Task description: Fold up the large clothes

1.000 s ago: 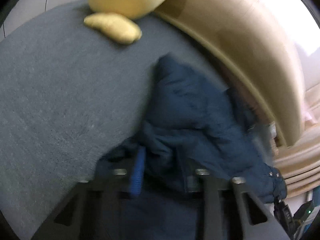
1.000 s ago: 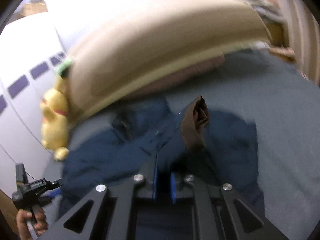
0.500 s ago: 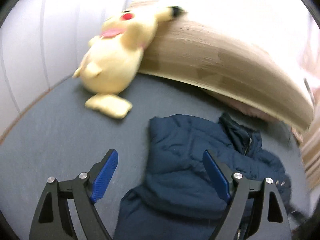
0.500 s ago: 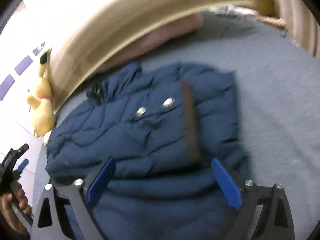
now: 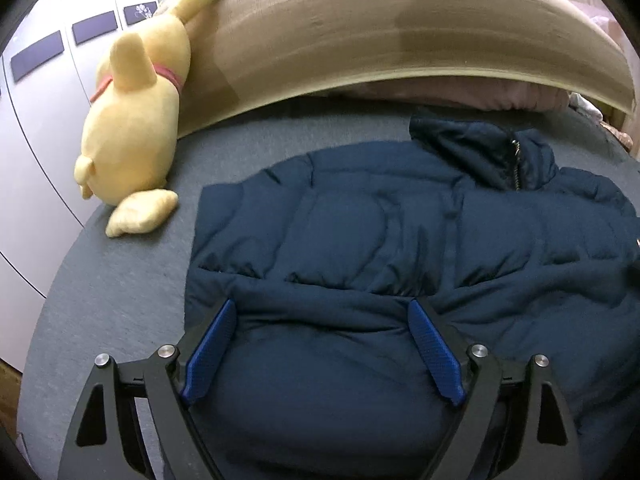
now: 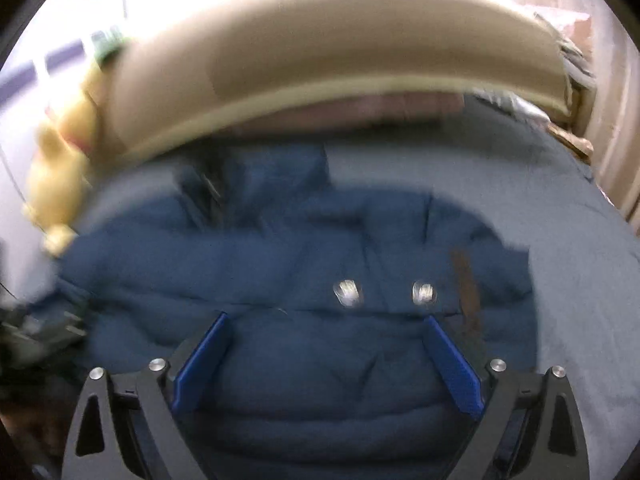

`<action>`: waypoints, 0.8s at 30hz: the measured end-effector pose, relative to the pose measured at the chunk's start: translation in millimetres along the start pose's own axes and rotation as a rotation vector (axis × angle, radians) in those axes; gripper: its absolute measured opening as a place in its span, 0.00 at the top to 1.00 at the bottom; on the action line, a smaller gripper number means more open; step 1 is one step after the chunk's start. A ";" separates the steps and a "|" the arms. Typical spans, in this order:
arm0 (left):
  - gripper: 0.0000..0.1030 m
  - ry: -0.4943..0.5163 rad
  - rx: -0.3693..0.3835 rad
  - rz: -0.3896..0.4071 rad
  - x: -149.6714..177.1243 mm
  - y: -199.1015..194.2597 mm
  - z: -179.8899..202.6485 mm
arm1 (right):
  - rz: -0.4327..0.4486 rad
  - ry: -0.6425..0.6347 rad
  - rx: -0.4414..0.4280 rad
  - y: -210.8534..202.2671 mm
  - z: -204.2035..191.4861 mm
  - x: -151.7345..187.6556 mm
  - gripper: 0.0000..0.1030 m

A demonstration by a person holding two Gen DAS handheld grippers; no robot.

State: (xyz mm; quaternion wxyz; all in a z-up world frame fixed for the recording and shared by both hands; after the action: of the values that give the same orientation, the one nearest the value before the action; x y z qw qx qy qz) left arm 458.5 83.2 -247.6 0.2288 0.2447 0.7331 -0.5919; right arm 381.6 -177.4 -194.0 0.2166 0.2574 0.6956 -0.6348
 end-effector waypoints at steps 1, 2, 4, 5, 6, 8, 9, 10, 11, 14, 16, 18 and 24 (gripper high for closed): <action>0.14 -0.002 0.003 -0.001 0.7 1.3 1.2 | -0.020 0.004 0.007 9.6 2.4 5.5 0.05; 0.13 0.000 0.003 -0.003 1.6 4.2 2.0 | -0.020 0.010 0.010 11.6 5.9 7.4 0.04; 0.11 0.008 -0.003 -0.002 4.7 2.5 1.6 | -0.020 0.008 0.024 16.3 8.4 9.0 0.03; 0.11 0.008 -0.003 -0.002 5.4 4.6 1.6 | -0.028 0.006 0.029 19.7 9.3 9.7 0.03; 0.10 0.007 0.000 -0.004 6.0 6.0 2.0 | -0.035 0.005 0.035 21.7 9.7 9.9 0.03; 0.11 0.001 0.010 -0.005 5.9 4.1 1.3 | -0.046 0.003 0.042 22.0 8.4 8.7 0.03; 0.11 0.000 0.028 0.000 5.6 -1.6 0.6 | -0.057 0.003 0.045 18.9 9.2 8.0 0.03; 0.11 0.000 0.060 0.007 5.0 -11.0 -1.0 | -0.071 0.005 0.047 14.4 8.7 5.5 0.03; 0.11 -0.015 0.089 0.029 1.9 -20.6 -6.3 | -0.065 0.006 0.043 10.5 6.3 -0.7 0.03; 0.11 -0.116 0.103 0.129 -10.3 -52.1 -41.6 | 0.052 0.016 -0.012 -33.6 1.3 -18.6 0.02; 0.11 -0.186 0.082 0.147 -11.1 -60.7 -69.9 | 0.100 0.006 -0.051 -53.1 -8.8 -28.1 0.02; 0.11 -0.210 0.036 0.125 -4.4 -54.6 -88.4 | 0.103 -0.024 -0.075 -56.3 -20.4 -26.2 0.02; 0.12 -0.173 0.015 -0.063 40.6 -1.7 -84.2 | -0.025 -0.092 -0.002 -5.6 -24.3 20.7 0.02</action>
State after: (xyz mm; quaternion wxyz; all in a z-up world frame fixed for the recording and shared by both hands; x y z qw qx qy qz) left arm 422.1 169.0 -255.3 0.2705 0.1712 0.7137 -0.6230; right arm 362.7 -151.9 -200.2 0.2405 0.2189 0.6889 -0.6478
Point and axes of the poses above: each gripper's, at about its wrist camera, not at the fingertips, and y roughly the way its jaws point, z to its right, x to its underside, the point moved 10 cm from there along y, roughly the way its jaws point, and after that the axes turned 6 degrees about y, right-handed, at the moved point
